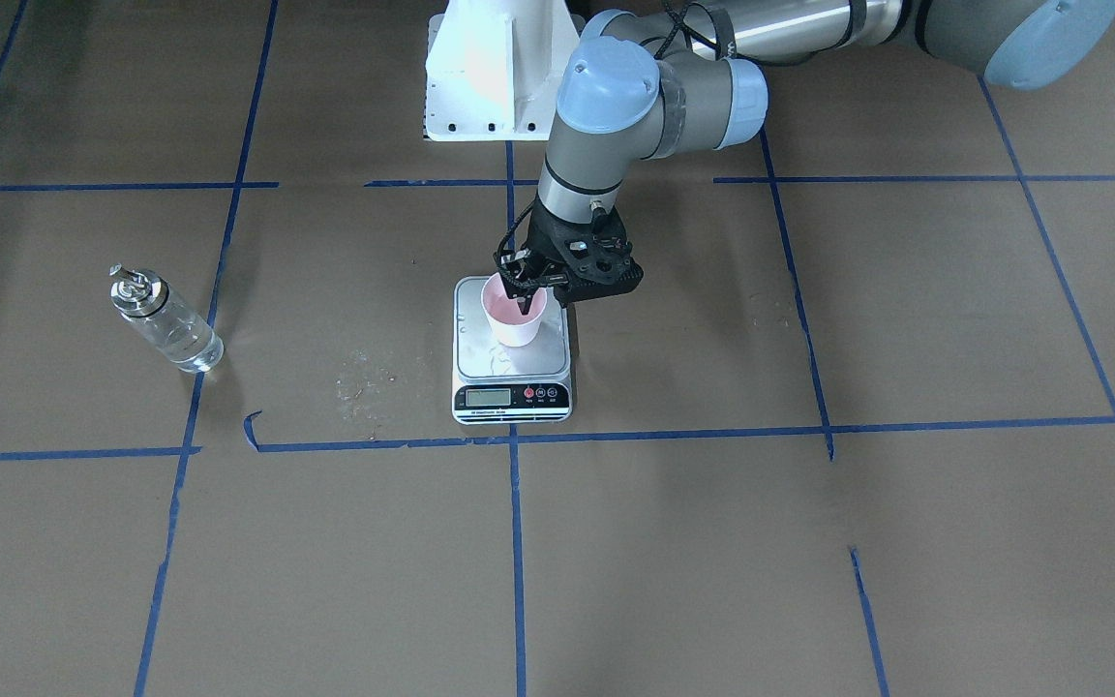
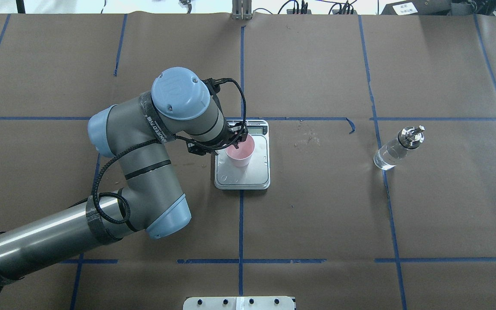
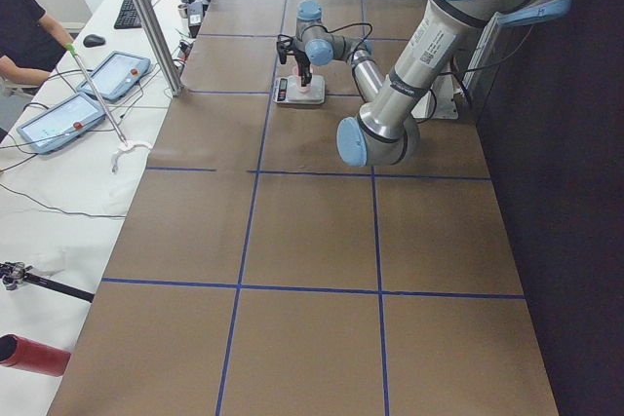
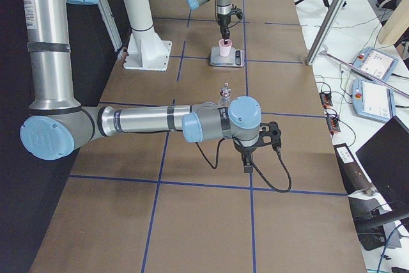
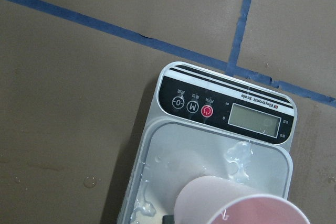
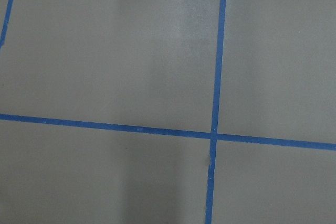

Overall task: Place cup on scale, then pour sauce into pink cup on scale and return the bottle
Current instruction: 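Withdraw the left gripper away while the right gripper reaches toward the bottle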

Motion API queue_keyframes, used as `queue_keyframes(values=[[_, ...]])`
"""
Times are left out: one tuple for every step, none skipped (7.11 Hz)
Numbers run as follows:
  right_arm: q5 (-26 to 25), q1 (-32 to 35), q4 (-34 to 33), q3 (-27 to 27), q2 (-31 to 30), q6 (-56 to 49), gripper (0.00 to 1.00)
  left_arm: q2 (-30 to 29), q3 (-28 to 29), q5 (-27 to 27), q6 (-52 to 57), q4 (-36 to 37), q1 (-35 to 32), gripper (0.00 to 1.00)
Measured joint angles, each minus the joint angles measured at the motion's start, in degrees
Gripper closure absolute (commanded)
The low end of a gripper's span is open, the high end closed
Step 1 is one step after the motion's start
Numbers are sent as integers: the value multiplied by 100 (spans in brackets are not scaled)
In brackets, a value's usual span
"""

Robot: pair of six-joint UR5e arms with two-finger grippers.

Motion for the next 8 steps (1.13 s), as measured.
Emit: queue_keyframes(values=[[-6,0,-3,46,57,-6,0,34,-241,1,49,61,-40,1],[-7,-19,-6,274,75,-16,0,72,-520,-22,219,263,-134,0],[12,-82,-73,700,13,135,0,91,-842,-128,532,642,-334,0],[67,-250,-158,1196,-104,628,0,121,-1182,-349,917,1064,-673,0],[104,-563,-190,1753,-199,1471,0,206,-1467,-586,1332,1404,-1080,0],[50,-988,-175,2334,-251,2519,0,401,-1702,-794,1805,1585,-1495,0],[-257,-1509,-67,2935,-367,3571,0,675,-1901,-962,2359,1660,-1909,0],[-924,-2183,162,3562,-652,4458,0,968,-2034,-1114,3017,1697,-2338,0]])
